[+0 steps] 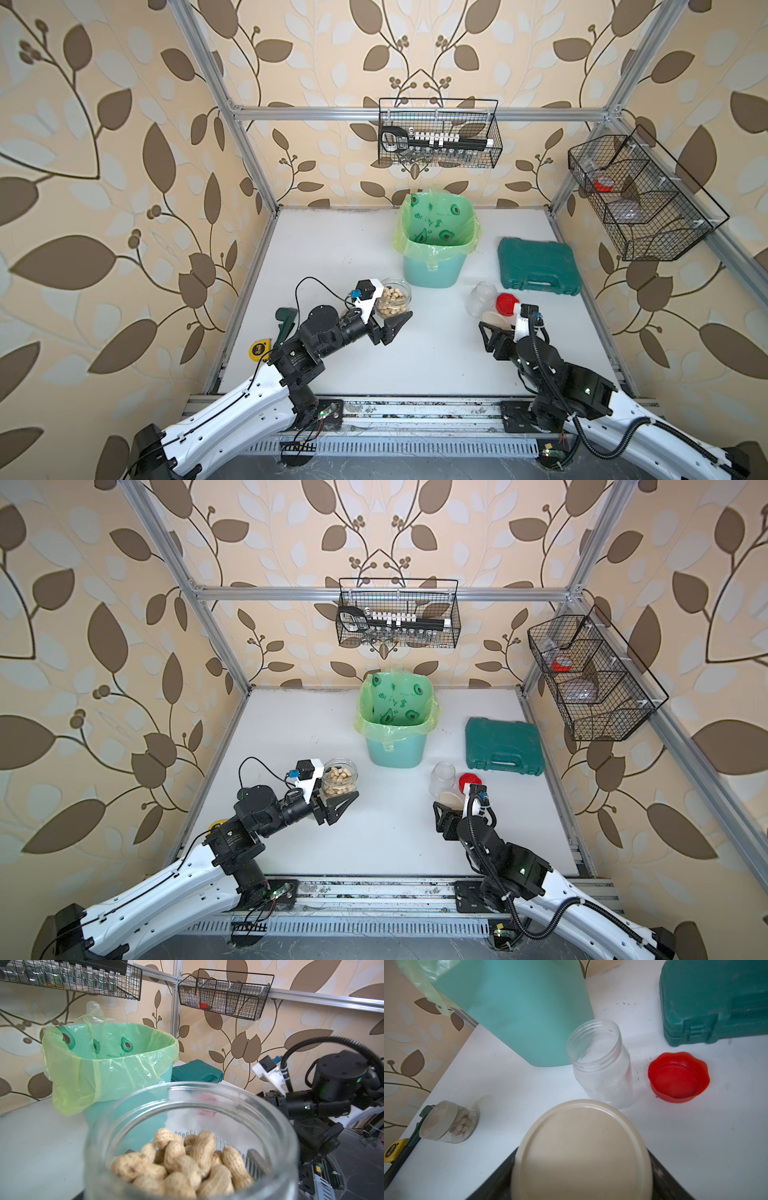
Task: Empty moldy peanuts from jars
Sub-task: Place the lid at the center of the board.
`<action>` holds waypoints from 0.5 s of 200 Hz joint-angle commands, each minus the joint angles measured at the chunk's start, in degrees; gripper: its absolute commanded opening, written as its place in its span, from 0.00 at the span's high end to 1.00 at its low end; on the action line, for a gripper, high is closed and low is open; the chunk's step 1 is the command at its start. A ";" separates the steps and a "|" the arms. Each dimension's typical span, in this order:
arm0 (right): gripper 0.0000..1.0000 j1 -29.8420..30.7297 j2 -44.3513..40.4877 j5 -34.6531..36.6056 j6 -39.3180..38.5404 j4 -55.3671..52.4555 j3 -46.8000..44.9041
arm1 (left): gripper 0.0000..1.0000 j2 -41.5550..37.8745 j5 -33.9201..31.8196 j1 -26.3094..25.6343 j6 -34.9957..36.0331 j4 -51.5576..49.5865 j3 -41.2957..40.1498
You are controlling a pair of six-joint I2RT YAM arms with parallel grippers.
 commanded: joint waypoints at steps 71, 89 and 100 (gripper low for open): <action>0.60 0.72 6.69 13.26 18.70 3.84 -7.41 | 1.00 -3.88 -2.15 0.35 1.00 4.00 -0.84; 0.60 0.70 5.01 17.07 23.80 -0.85 -7.16 | 1.00 -3.77 -1.97 0.37 1.05 4.36 -0.87; 0.60 0.59 4.91 18.60 26.73 -3.06 -6.92 | 1.00 -3.85 -1.93 0.33 1.08 4.36 -0.91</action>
